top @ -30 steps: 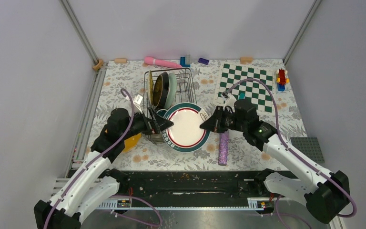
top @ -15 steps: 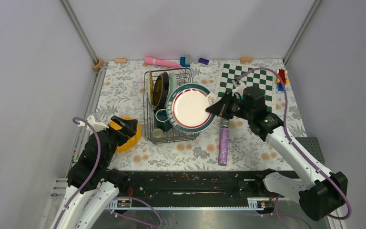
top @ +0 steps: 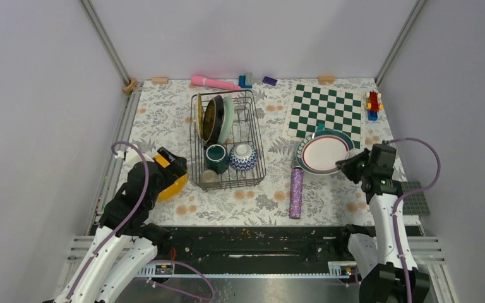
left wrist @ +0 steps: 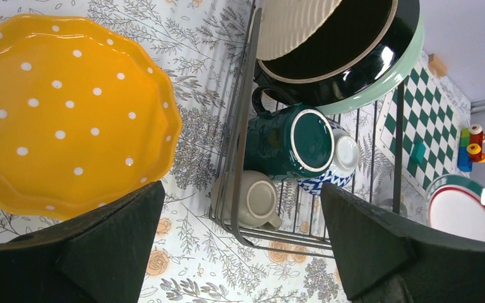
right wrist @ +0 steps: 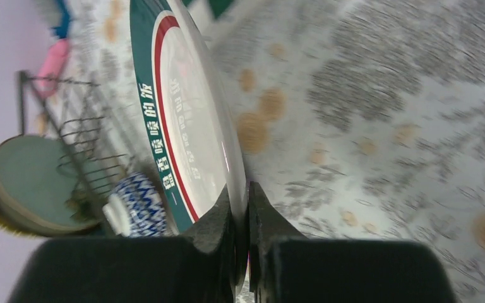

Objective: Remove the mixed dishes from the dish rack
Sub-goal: Move the distractor to the center of the board, then place the plate at the center of the board.

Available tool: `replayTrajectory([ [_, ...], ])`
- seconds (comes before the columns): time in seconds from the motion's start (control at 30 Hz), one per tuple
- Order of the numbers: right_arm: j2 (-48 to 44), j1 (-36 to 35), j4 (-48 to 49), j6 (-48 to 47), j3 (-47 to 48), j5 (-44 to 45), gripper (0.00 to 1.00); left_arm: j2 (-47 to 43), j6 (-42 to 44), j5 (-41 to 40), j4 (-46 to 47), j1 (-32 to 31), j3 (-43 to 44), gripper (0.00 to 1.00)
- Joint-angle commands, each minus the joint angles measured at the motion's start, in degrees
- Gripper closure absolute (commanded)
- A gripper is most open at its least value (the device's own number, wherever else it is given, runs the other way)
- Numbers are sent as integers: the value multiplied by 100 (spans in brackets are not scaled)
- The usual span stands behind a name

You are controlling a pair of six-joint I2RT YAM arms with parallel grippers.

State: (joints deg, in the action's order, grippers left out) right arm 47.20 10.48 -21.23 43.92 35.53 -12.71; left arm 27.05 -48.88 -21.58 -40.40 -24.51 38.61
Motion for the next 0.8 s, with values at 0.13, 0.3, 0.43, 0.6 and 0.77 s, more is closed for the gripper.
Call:
replayTrajectory([
  [0.13,48,595,397,470,-1039,187,100,331,273,279,661,-1,198,1],
  [0.3,-92,669,634,635,-1489,316,100,276,283,275,722,-1,142,1],
  [0.43,-415,726,488,664,-1772,382,100,272,283,249,744,-1,138,1],
  [0.6,-838,744,-135,472,-1850,523,91,307,291,255,804,-1,127,1],
  [0.77,-1407,745,-708,407,-2021,575,74,360,292,308,852,-1,121,1],
])
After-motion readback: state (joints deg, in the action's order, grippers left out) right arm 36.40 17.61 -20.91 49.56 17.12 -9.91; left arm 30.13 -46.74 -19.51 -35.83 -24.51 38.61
